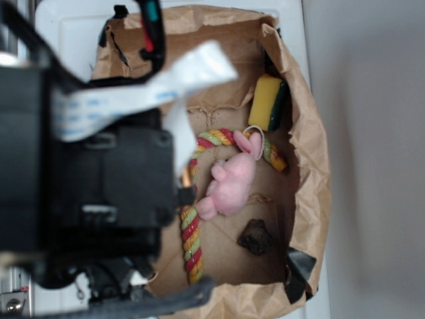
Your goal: Grab the rock.
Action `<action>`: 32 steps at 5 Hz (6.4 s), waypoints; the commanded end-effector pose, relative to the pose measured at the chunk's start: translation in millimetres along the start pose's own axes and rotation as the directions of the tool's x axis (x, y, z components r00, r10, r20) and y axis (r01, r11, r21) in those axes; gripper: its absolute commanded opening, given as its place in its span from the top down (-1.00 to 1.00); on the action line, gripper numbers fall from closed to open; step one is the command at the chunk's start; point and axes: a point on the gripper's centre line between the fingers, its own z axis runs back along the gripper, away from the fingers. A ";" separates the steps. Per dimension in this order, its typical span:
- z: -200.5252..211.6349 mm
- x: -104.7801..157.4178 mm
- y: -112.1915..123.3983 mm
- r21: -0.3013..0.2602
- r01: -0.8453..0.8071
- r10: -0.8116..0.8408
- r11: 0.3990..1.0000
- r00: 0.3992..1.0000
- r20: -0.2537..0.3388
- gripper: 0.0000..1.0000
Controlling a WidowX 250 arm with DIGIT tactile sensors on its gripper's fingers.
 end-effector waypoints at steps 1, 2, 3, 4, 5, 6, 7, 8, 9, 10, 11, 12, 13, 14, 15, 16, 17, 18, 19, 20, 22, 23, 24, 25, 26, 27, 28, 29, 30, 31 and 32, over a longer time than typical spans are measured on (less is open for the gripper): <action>8.6 26.5 1.9 -0.045 0.042 -0.035 0.998 0.988 0.151 -1.00; 2.3 34.2 -11.7 -0.068 0.247 -0.219 0.966 0.933 0.286 -1.00; -0.9 32.4 -22.8 -0.007 0.441 -0.415 0.898 0.850 0.324 -1.00; -0.9 32.4 -22.8 -0.007 0.441 -0.415 0.898 0.850 0.324 -1.00; -0.9 32.4 -22.8 -0.007 0.441 -0.415 0.898 0.850 0.324 -1.00; -0.9 32.4 -22.8 -0.007 0.441 -0.415 0.898 0.850 0.324 -1.00; -20.4 42.9 -10.4 0.040 0.439 -0.426 0.897 0.840 0.335 -1.00; -39.8 56.5 1.1 0.073 0.429 -0.426 0.900 0.835 0.347 -1.00; -45.7 63.1 9.9 0.081 0.427 -0.424 0.901 0.824 0.376 -1.00; -52.1 57.8 14.2 0.086 0.450 -0.448 0.889 0.812 0.375 -1.00; -61.1 48.0 14.0 0.081 0.482 -0.474 0.873 0.796 0.376 -1.00; -75.5 38.3 5.1 0.066 0.524 -0.504 0.849 0.765 0.400 -1.00; -74.7 28.8 -12.4 0.044 0.580 -0.540 0.813 0.725 0.427 -1.00; -67.4 24.7 -24.6 0.025 0.605 -0.548 0.796 0.701 0.458 -1.00; -64.8 34.0 -31.8 0.027 0.618 -0.551 0.786 0.680 0.483 -1.00; -71.3 54.6 -29.2 0.030 0.611 -0.551 0.791 0.691 0.469 -1.00; -75.8 67.7 -34.4 0.044 0.639 -0.580 0.768 0.665 0.470 -1.00; -78.6 72.3 -43.3 0.025 0.640 -0.576 0.768 0.673 0.464 -1.00; -91.5 72.5 -51.4 0.017 0.650 -0.584 0.759 0.670 0.459 -1.00; -93.1 59.2 -60.1 -0.046 0.679 -0.592 0.732 0.669 0.450 -1.00; -87.8 49.6 -72.5 -0.072 0.697 -0.589 0.714 0.653 0.477 -1.00; -91.4 51.8 -77.2 -0.094 0.697 -0.586 0.711 0.661 0.469 -1.00; -91.4 51.8 -77.2 -0.094 0.697 -0.586 0.711 0.661 0.469 -1.00; -91.4 51.8 -77.2 -0.094 0.697 -0.586 0.711 0.661 0.469 -1.00; -91.4 51.8 -77.2 -0.094 0.697 -0.586 0.711 0.661 0.469 -1.00; -94.3 45.5 -76.3 -0.090 0.699 -0.584 0.709 0.655 0.480 -1.00; -95.0 37.6 -72.4 -0.105 0.707 -0.593 0.699 0.656 0.466 -1.00; -104.3 28.4 -57.0 -0.100 0.712 -0.613 0.695 0.660 0.435 -1.00; -109.9 27.2 -53.6 -0.105 0.717 -0.615 0.689 0.656 0.437 -1.00; -113.4 28.3 -62.0 -0.111 0.725 -0.614 0.680 0.646 0.454 -1.00; -114.6 37.6 -66.9 -0.099 0.718 -0.598 0.689 0.641 0.481 -1.00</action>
